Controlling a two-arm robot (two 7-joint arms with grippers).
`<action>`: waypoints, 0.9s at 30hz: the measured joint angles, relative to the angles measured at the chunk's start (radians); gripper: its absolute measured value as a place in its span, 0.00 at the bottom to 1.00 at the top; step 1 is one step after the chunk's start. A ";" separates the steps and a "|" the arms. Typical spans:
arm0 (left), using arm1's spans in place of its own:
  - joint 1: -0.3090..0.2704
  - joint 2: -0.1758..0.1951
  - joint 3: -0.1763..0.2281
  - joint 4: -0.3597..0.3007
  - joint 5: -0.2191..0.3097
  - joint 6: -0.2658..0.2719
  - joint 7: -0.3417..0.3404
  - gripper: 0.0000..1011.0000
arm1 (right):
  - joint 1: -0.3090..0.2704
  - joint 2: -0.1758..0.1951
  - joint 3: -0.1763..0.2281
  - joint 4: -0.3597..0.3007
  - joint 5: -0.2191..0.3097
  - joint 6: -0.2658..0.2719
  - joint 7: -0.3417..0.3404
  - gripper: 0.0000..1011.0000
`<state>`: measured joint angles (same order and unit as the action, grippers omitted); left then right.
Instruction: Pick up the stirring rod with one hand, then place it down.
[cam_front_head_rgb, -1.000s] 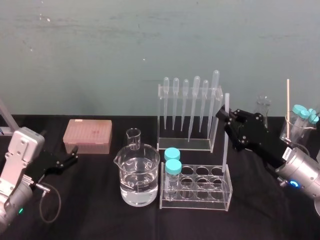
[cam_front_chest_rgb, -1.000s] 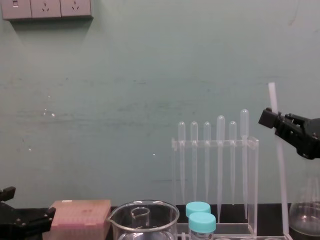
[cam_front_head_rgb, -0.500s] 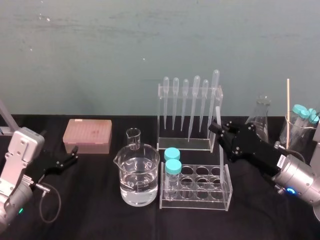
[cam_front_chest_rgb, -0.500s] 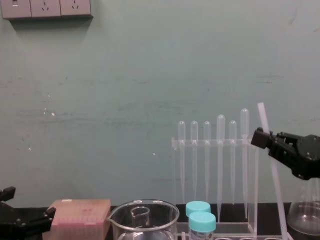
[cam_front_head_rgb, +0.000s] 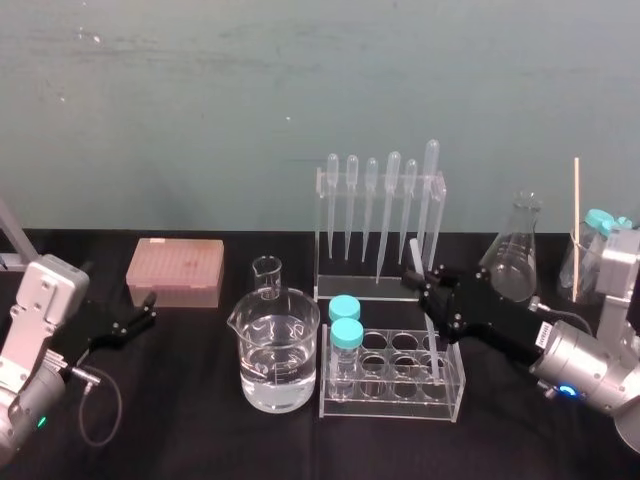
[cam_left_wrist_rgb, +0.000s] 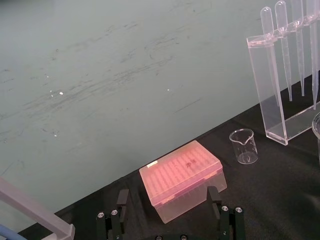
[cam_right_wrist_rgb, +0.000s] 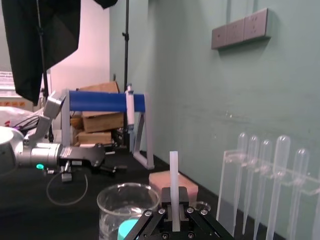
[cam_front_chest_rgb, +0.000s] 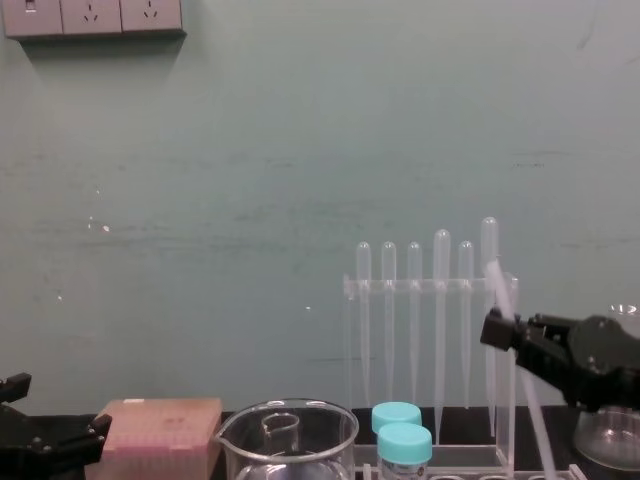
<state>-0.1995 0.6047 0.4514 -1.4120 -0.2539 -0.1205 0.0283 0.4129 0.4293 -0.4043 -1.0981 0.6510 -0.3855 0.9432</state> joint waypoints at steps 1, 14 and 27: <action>0.000 0.000 0.000 0.000 0.000 0.000 0.000 0.99 | 0.004 -0.002 -0.003 0.008 -0.001 0.000 0.003 0.07; 0.000 0.000 0.000 0.000 0.000 0.000 0.000 0.99 | 0.039 -0.016 -0.031 0.076 -0.005 0.055 0.016 0.07; 0.000 0.000 0.000 0.000 0.000 0.000 0.000 0.99 | 0.039 -0.015 -0.032 0.075 -0.006 0.059 0.009 0.07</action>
<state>-0.1996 0.6047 0.4514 -1.4120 -0.2539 -0.1205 0.0283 0.4524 0.4142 -0.4362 -1.0232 0.6450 -0.3264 0.9519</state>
